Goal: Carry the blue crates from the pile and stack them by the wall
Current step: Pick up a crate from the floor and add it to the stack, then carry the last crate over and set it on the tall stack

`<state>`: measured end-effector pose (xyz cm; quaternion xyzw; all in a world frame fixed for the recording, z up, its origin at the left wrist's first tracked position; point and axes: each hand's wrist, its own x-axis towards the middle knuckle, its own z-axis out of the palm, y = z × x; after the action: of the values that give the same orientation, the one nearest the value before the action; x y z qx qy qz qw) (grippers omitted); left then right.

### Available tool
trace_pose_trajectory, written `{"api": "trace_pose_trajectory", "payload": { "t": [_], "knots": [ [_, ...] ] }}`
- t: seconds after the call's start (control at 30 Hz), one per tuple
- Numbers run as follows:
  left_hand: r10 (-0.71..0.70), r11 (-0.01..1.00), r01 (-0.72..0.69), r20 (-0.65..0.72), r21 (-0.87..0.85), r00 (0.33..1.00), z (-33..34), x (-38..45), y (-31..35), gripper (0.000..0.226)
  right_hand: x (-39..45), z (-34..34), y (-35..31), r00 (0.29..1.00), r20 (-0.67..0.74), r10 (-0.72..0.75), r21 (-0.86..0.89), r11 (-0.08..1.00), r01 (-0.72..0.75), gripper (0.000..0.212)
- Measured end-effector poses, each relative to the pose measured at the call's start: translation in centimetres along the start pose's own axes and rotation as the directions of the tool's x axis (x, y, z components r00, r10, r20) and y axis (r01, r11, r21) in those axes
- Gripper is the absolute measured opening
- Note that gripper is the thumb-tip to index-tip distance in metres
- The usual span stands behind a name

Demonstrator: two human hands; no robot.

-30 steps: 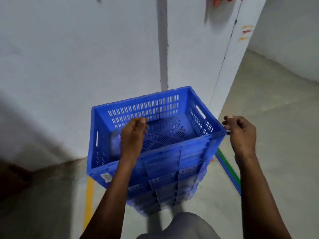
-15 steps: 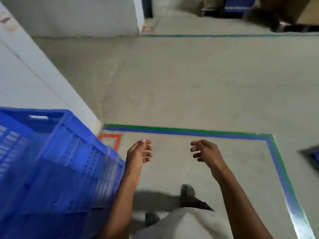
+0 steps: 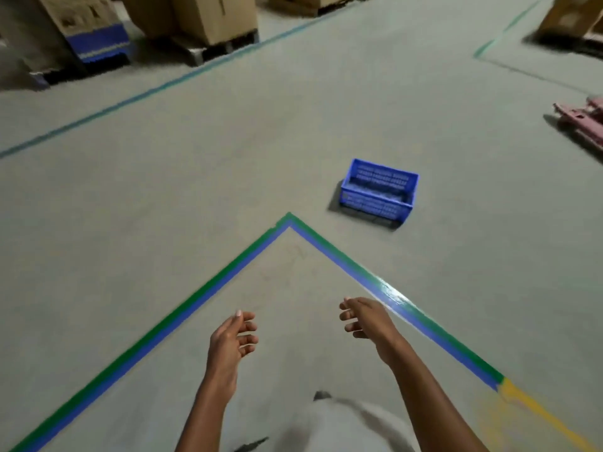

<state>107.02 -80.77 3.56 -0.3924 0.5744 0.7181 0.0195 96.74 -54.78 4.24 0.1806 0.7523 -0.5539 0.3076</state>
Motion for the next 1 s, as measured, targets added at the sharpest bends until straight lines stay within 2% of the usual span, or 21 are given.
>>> {"api": "trace_pose_trajectory", "payload": {
  "t": [0.1, 0.27, 0.37, 0.5, 0.57, 0.77, 1.0],
  "knots": [
    [-0.018, 0.999, 0.014, 0.08, 0.051, 0.997, 7.5, 3.7, 2.4, 0.031, 4.3, -5.7, -1.5, 0.991, -0.123, 0.052, 0.106, 0.994, -0.039, 0.028],
    [-0.09, 0.986, 0.062, 0.18, 0.156, 0.98, 16.3, 11.0, 5.2, 0.032, 11.9, -11.2, -4.2, 0.977, -0.167, 0.135, 0.206, 0.974, -0.099, 0.026],
    [-0.154, 0.973, 0.12, 0.172, 0.195, 0.973, 20.2, 16.9, 6.7, 0.035, 17.2, -13.6, -5.9, 0.968, -0.187, 0.168, 0.236, 0.964, -0.122, 0.027],
    [-0.258, 0.955, 0.223, 0.179, 0.196, 0.95, 26.4, 26.2, 10.5, 0.04, 24.5, -17.2, -9.5, 0.946, -0.262, 0.191, 0.355, 0.93, -0.09, 0.027],
    [-0.248, 0.954, 0.196, 0.229, 0.228, 0.941, 30.5, 30.7, 13.5, 0.039, 27.8, -19.7, -11.9, 0.936, -0.298, 0.189, 0.425, 0.904, -0.048, 0.028],
    [-0.205, 0.936, 0.095, 0.305, 0.34, 0.93, 44.5, 43.4, 22.8, 0.034, 38.7, -29.1, -21.4, 0.931, -0.323, 0.169, 0.405, 0.914, -0.026, 0.028],
    [-0.283, 0.893, 0.149, 0.271, 0.425, 0.92, 60.0, 58.2, 26.4, 0.032, 56.5, -39.7, -27.9, 0.934, -0.305, 0.186, 0.353, 0.933, -0.07, 0.025]
  ]
}}
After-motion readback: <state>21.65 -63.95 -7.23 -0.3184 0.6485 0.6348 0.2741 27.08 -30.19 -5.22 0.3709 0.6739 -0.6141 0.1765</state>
